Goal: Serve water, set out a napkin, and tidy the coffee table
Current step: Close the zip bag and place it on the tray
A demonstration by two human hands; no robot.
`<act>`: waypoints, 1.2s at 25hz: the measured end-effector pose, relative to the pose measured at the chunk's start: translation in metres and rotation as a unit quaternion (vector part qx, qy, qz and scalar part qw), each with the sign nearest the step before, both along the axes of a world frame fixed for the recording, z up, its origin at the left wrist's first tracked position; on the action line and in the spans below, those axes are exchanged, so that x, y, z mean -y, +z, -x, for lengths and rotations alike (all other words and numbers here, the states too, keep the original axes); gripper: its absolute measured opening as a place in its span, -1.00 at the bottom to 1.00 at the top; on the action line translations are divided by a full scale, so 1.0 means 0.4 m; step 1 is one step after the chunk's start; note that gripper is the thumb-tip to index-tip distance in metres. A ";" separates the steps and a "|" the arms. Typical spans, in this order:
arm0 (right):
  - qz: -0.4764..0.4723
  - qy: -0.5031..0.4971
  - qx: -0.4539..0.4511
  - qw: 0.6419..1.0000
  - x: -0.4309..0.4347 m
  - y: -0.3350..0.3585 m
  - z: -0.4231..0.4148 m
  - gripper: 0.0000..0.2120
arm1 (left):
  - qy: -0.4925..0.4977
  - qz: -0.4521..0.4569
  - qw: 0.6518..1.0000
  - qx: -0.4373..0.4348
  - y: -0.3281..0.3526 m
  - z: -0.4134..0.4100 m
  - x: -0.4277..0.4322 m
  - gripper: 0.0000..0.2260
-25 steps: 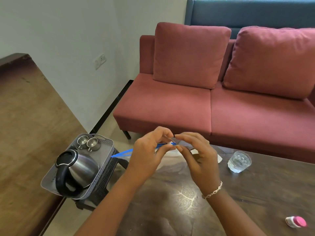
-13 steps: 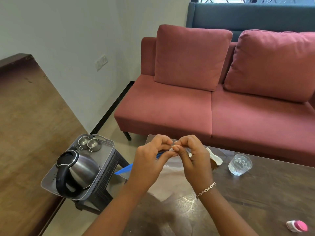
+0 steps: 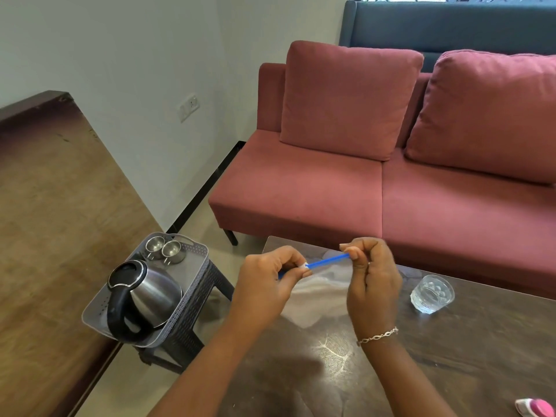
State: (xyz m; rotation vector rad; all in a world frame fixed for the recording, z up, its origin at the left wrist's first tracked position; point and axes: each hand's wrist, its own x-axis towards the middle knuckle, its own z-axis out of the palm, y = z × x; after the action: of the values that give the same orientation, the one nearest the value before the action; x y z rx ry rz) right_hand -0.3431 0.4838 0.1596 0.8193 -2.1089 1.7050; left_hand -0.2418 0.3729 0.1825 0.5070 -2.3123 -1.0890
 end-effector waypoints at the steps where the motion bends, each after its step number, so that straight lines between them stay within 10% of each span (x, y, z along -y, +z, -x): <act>1: 0.016 -0.012 0.011 1.000 -0.009 0.007 0.017 -0.76 | 0.007 -0.006 1.000 0.011 -0.005 -0.008 0.013 -0.94; 9: 0.042 -0.049 0.038 0.997 -0.057 0.026 0.079 -0.82 | 0.008 -0.006 0.998 0.069 -0.011 -0.050 0.075 -0.81; 17: 0.089 0.304 0.250 0.915 -0.091 0.042 0.114 -0.65 | -0.077 -0.204 0.975 -0.044 0.040 -0.062 0.104 -0.86; 24: 0.002 0.365 0.358 0.860 -0.080 -0.018 0.084 -0.66 | -0.043 -0.327 0.936 -0.123 0.053 -0.057 0.121 -0.88; 30: 0.103 0.336 0.378 0.857 -0.046 -0.012 0.072 -0.63 | -0.089 -0.448 0.888 -0.055 -0.018 -0.056 0.112 -0.27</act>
State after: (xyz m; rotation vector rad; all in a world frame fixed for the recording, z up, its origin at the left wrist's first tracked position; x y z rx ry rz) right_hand -0.3720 0.5020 0.1549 1.0019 -2.1199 2.9723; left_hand -0.2195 0.3281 0.1753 0.5315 -1.6592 -2.2115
